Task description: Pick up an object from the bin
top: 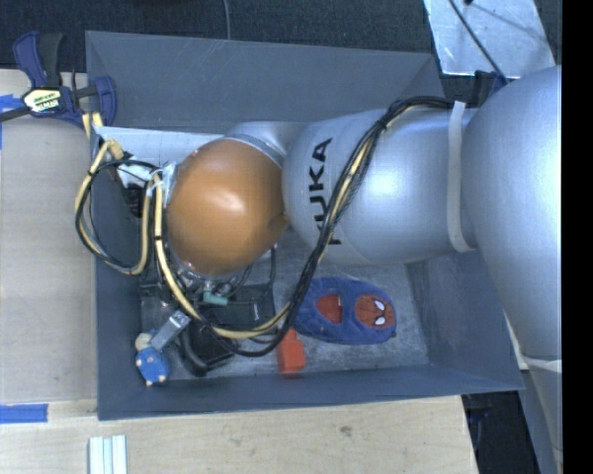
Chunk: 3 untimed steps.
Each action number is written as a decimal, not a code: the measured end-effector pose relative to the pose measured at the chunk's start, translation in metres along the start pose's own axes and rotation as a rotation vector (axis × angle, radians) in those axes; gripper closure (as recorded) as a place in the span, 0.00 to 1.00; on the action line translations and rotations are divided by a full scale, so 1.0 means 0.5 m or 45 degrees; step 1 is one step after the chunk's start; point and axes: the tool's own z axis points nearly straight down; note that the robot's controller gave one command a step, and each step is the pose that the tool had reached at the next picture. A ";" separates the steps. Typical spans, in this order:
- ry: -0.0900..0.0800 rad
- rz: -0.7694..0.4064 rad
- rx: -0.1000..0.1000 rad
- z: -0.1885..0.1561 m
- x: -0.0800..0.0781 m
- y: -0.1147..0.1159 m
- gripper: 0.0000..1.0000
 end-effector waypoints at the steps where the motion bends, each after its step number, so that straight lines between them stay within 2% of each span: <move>1: -0.007 -0.500 -0.008 0.000 0.028 0.046 0.00; 2: -0.008 -0.498 -0.011 -0.003 0.025 0.045 1.00; 3: 0.001 -0.495 -0.019 -0.160 0.024 0.041 1.00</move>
Offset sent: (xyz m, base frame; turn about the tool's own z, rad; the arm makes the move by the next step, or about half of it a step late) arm -0.0082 -0.0313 -0.0040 -0.3941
